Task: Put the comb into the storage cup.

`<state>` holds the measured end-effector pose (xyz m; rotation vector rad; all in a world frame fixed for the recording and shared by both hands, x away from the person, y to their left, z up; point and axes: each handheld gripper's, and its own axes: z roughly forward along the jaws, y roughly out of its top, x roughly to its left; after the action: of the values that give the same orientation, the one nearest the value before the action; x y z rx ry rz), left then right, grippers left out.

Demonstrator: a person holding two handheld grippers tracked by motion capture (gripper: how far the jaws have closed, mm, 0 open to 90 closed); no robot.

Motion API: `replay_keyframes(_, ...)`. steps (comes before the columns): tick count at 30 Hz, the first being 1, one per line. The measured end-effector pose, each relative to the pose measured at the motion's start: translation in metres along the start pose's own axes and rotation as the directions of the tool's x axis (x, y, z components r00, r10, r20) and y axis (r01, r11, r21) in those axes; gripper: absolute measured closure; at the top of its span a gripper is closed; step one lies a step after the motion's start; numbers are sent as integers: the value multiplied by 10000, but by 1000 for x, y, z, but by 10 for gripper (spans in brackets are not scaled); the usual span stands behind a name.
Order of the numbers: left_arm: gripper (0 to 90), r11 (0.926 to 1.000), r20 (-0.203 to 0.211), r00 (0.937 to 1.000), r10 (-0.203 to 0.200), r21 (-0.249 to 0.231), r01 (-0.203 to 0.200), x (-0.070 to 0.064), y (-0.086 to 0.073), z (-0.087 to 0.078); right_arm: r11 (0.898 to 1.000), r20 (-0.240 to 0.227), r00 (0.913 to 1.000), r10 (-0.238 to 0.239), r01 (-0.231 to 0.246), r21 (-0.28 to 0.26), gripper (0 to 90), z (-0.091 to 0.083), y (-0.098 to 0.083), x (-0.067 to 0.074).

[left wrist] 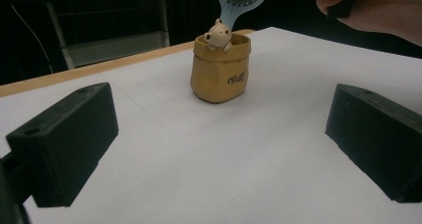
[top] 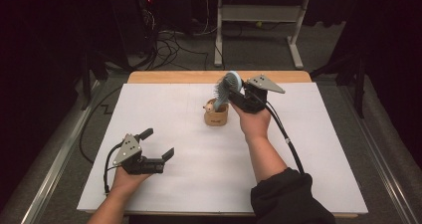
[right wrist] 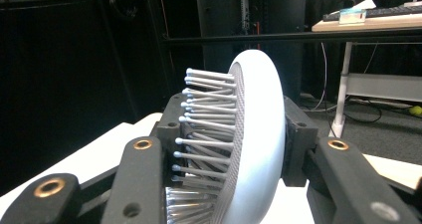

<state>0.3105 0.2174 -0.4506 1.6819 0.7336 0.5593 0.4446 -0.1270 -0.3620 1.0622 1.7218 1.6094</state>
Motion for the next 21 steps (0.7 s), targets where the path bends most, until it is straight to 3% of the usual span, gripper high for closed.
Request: replay_keyframes(21,8,10000,59,10000,-7,-28,8,0,0,-1,9998,119,9999,-108,105,196,511,2,1,-3)
